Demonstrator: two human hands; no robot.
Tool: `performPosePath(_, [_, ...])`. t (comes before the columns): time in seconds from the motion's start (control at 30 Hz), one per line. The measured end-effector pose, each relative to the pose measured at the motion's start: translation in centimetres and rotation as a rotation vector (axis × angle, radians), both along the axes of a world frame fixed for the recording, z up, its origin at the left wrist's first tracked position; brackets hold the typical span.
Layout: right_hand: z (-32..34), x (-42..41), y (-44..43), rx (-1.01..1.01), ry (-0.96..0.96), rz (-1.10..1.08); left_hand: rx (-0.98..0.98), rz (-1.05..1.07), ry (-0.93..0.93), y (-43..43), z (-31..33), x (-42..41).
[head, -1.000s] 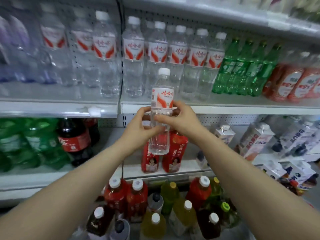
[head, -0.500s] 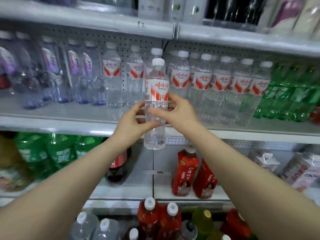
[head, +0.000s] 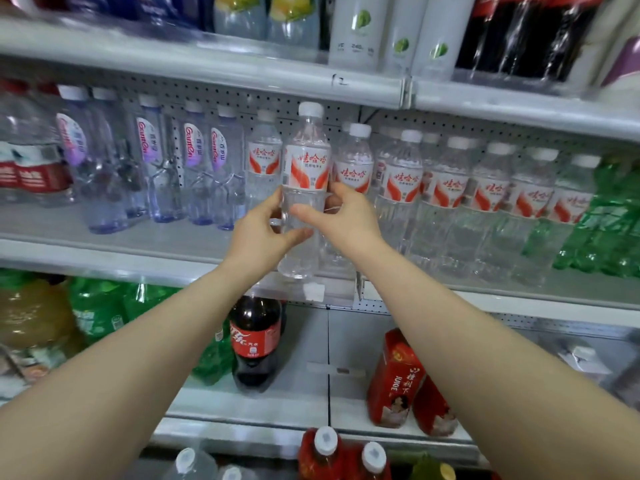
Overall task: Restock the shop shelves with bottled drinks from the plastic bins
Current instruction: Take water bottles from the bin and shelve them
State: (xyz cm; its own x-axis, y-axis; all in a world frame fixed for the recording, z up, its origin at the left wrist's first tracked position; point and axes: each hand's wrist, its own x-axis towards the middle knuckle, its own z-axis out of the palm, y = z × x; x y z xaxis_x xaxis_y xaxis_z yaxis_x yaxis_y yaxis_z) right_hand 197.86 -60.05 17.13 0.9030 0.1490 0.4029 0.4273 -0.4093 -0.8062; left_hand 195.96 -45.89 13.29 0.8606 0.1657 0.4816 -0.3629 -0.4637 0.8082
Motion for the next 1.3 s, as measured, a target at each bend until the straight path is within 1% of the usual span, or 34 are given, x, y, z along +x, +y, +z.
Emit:
performPosePath(0.1, [-0.7,0.6,0.3,0.022,-0.01,-0.012,0.018,0.002,0.004,0.4,0.1,1.1])
performPosePath(0.27, [-1.9,1.4,0.4,-0.057,-0.008,-0.058,0.045,0.018,0.021,0.5,-0.3,2.8])
performPosePath(0.53, [-3.3,1.7,1.0,-0.099,0.058,-0.003,0.008,0.009,0.02,0.9,-1.4,5.1])
performPosePath(0.63, [-4.0,1.8,1.2,-0.084,0.079,0.008,0.005,-0.005,0.022,1.0,-1.9,5.6])
performPosePath(0.87, [-4.5,2.2,1.2,-0.09,0.113,0.006,-0.011,-0.033,0.028,1.0,-2.5,6.0])
performPosePath(1.0, [-4.5,2.1,0.9,-0.091,0.116,0.018,-0.061,-0.037,0.013,0.4,-2.9,5.7])
performPosePath(1.2, [-5.1,1.0,-1.0,-0.13,0.094,0.075,-0.084,0.061,0.036,-0.5,-5.2,4.3])
performPosePath(1.3, [-5.3,0.4,-2.3,-0.144,0.082,0.071,-0.095,0.13,-0.009,-1.5,-6.1,2.5])
